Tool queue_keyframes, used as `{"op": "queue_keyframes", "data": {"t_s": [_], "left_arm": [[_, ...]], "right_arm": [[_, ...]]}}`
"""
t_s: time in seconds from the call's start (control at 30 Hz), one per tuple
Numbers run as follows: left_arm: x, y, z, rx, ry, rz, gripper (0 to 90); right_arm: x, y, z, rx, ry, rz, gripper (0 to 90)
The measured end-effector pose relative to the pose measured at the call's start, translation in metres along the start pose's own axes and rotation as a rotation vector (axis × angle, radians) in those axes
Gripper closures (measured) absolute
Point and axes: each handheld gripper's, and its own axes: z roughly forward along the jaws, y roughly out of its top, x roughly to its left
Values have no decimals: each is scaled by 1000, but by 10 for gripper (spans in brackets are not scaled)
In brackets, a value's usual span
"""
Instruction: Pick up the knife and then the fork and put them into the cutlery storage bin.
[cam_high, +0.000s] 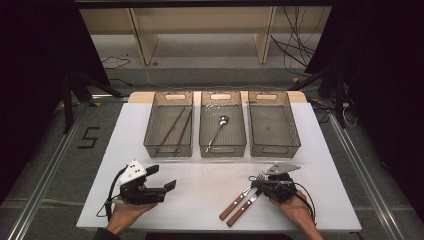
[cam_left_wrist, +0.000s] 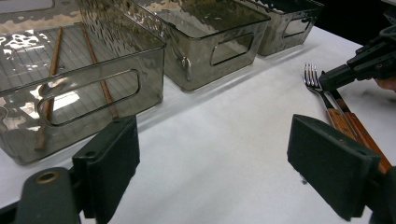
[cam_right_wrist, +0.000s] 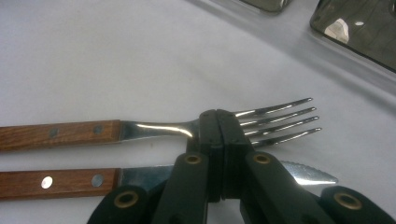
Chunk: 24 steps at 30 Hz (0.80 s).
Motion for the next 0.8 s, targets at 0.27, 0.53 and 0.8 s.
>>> {"op": "queue_keyframes", "data": {"t_s": [0.27, 0.53, 0.8], "left_arm": [[0, 0, 0, -2, 0, 6, 165], [0, 0, 0, 0, 3, 12, 165], [-1, 0, 0, 1, 2, 14, 165]], "right_arm": [[1, -2, -2, 38, -6, -1, 900], [4, -8, -13, 88, -5, -3, 900], [6, -16, -25, 131, -13, -19, 900]]}}
